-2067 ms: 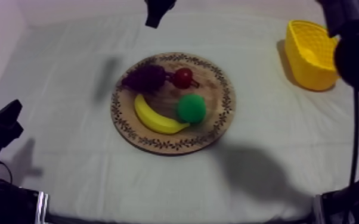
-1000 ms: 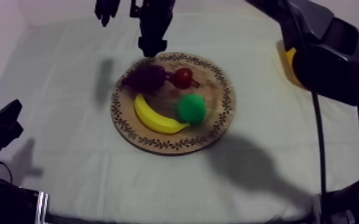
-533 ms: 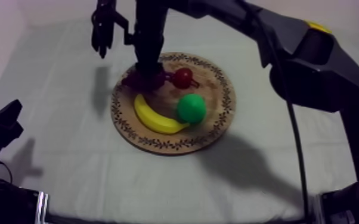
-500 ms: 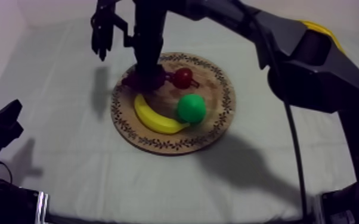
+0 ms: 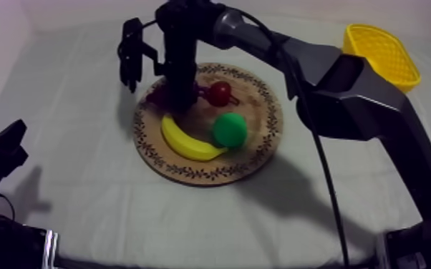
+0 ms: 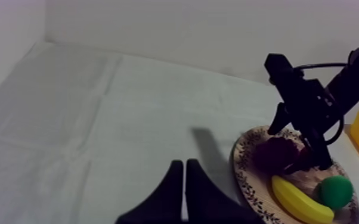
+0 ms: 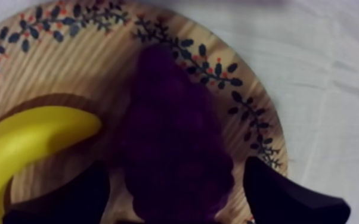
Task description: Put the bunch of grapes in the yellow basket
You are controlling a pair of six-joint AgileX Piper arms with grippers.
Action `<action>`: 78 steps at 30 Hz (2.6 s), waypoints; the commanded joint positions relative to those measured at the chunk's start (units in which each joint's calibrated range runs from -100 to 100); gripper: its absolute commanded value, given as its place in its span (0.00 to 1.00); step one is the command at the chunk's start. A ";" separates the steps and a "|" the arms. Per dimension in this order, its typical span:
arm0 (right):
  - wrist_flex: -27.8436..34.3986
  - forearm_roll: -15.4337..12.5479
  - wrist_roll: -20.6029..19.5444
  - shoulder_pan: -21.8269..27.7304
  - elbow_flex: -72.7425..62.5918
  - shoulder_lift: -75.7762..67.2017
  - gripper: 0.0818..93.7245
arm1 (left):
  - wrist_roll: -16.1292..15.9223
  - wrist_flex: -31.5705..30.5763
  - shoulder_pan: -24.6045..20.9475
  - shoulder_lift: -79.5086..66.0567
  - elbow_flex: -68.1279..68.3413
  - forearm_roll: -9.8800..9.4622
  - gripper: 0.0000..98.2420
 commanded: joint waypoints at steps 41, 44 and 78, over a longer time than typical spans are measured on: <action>-16.40 1.65 -13.84 14.81 28.18 -42.55 0.29 | 0.05 0.01 0.00 0.00 -0.03 0.02 0.00; -19.61 2.11 -15.63 17.40 33.00 -46.12 0.29 | 0.05 0.01 0.00 0.00 -0.03 0.02 0.00; -36.36 12.48 -34.53 34.33 69.50 -52.29 0.28 | 0.03 0.01 0.00 0.00 -0.03 0.02 0.00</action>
